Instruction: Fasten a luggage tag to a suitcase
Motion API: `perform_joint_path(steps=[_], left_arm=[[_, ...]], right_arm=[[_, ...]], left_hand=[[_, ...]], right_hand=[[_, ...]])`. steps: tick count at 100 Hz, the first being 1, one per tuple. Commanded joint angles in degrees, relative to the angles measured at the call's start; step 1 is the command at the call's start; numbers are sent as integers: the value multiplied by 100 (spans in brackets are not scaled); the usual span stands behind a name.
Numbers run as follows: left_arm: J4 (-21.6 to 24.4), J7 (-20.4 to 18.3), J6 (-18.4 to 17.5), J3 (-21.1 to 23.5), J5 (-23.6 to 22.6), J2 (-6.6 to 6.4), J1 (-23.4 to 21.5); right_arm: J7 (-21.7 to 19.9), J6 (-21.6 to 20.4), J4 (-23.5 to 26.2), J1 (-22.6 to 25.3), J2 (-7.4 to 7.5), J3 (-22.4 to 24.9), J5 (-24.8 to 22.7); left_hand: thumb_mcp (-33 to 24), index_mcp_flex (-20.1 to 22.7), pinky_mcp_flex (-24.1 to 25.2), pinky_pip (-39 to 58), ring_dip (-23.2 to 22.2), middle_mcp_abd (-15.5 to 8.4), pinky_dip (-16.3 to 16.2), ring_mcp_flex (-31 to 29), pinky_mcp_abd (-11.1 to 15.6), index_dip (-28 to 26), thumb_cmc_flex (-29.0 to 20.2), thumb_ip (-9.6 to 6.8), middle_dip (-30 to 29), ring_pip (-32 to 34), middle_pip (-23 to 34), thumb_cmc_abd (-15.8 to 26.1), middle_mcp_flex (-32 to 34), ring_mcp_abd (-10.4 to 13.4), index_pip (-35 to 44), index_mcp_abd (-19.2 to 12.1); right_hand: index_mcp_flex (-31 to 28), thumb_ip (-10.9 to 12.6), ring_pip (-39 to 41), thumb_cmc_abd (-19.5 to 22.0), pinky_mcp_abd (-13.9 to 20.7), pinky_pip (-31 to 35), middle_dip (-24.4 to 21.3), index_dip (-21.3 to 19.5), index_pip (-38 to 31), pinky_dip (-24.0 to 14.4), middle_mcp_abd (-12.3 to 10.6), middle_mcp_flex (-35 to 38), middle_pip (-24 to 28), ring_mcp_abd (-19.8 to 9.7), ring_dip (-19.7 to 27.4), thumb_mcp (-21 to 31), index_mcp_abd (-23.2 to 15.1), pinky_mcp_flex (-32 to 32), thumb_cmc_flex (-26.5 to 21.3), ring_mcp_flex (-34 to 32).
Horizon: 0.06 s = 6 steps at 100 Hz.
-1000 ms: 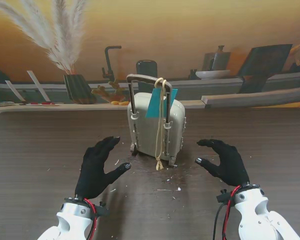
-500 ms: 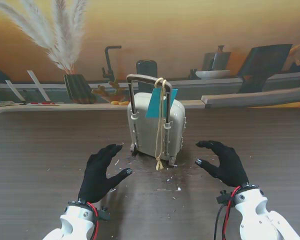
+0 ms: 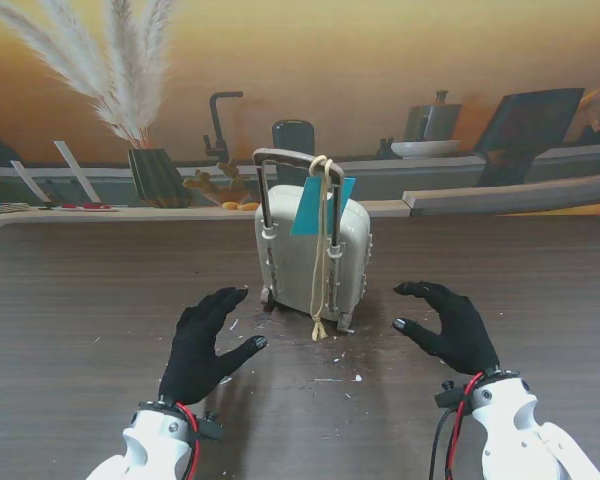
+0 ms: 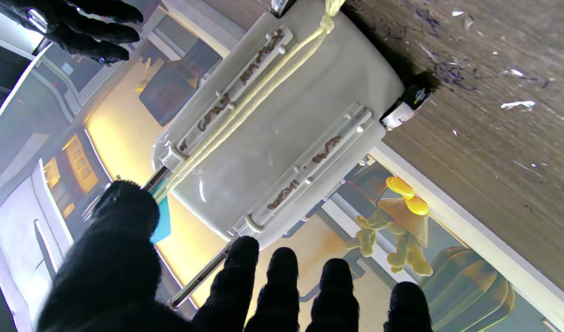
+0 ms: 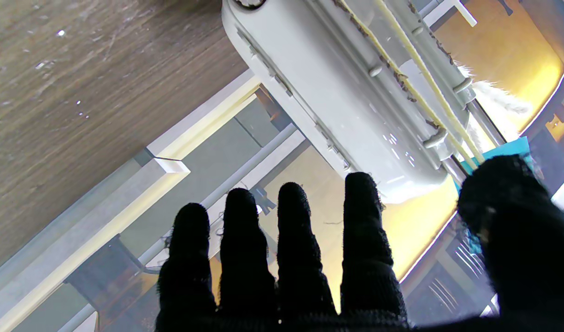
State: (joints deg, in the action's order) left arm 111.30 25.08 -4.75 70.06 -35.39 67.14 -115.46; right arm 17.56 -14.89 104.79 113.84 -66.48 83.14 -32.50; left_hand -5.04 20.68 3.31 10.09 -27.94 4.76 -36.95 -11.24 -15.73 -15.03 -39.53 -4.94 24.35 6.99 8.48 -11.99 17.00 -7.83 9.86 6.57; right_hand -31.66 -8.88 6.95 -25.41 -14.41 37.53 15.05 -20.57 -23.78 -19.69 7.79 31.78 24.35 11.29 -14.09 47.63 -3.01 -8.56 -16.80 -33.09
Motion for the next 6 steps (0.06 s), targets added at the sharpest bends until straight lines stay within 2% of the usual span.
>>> perform_joint_path(steps=[1,6], left_arm=[[40,-102,2,-11,-22,5,-17],[45,-107,8,-16,-19,4,-24]], right_arm=[[-102,22,14,11,20,-21,-15],[-110,30,23,17,22,-35,-16]], left_hand=[[217,102,87,-132,134,29,37,-127,214,-67,-105,-83,-118,-116,-33,243,37,86,-37,-68],[219,101,88,-132,134,23,38,-124,215,-68,-103,-82,-117,-116,-31,245,39,84,-37,-67]], right_hand=[[160,151,-60,133,262,-68,-65,88,48,43,-152,-131,-78,-105,111,-130,-148,99,245,136],[146,152,-57,131,260,-67,-65,84,41,43,-145,-126,-76,-100,108,-123,-145,100,240,132]])
